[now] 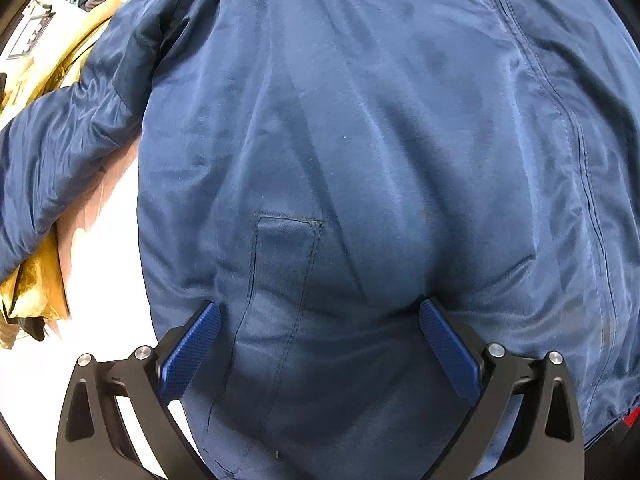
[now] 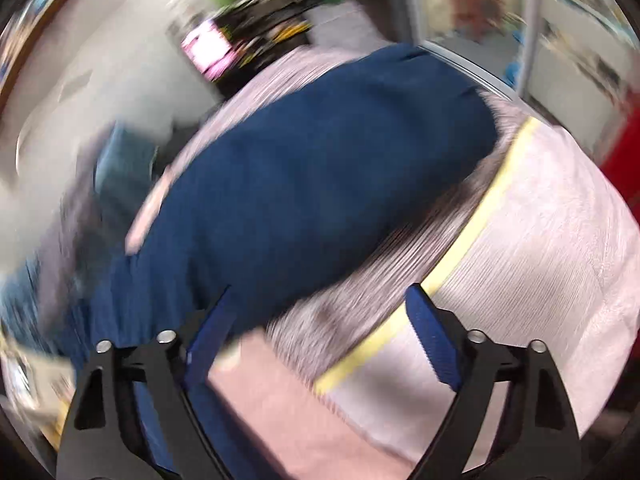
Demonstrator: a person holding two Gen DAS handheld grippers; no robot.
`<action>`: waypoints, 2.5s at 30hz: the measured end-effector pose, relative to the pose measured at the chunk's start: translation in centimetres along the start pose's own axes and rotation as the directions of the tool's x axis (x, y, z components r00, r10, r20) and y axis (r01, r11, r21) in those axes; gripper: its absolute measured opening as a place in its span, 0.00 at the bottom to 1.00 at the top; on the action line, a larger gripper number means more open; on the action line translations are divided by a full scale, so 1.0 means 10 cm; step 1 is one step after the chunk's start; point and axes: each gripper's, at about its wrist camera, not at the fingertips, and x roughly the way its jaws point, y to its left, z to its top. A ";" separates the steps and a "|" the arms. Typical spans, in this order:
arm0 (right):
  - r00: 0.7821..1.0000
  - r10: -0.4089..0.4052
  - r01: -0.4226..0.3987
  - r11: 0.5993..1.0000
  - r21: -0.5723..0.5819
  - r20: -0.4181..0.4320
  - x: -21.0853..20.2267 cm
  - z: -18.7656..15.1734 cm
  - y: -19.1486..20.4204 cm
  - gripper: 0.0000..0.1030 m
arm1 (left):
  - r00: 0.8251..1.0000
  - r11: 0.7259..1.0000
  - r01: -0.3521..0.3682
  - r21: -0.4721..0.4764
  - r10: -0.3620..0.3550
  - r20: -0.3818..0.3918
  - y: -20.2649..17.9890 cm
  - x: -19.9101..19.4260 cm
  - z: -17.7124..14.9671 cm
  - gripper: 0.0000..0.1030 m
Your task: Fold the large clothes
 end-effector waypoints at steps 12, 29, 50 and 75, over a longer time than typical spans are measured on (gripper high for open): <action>0.995 0.092 -0.100 0.958 0.268 0.041 0.43 0.35 -0.39 0.11 | 0.998 0.998 -0.052 0.036 0.053 -0.026 -0.16 0.05 0.17 0.95; 0.988 0.052 -0.052 0.999 -0.005 0.145 0.04 1.12 0.24 0.08 | 0.997 0.998 -0.067 0.014 0.066 0.032 -0.32 -0.18 0.24 0.94; 0.887 0.316 -0.456 0.492 -0.742 -0.336 -0.07 -1.99 4.11 0.08 | 0.993 0.986 -0.034 -0.161 0.051 0.102 0.45 -0.20 0.10 0.94; 0.875 0.050 -0.481 0.204 -0.852 -0.482 0.25 -3.84 4.47 0.69 | 0.993 0.977 -0.020 -0.212 0.045 0.112 0.71 -0.18 0.18 0.94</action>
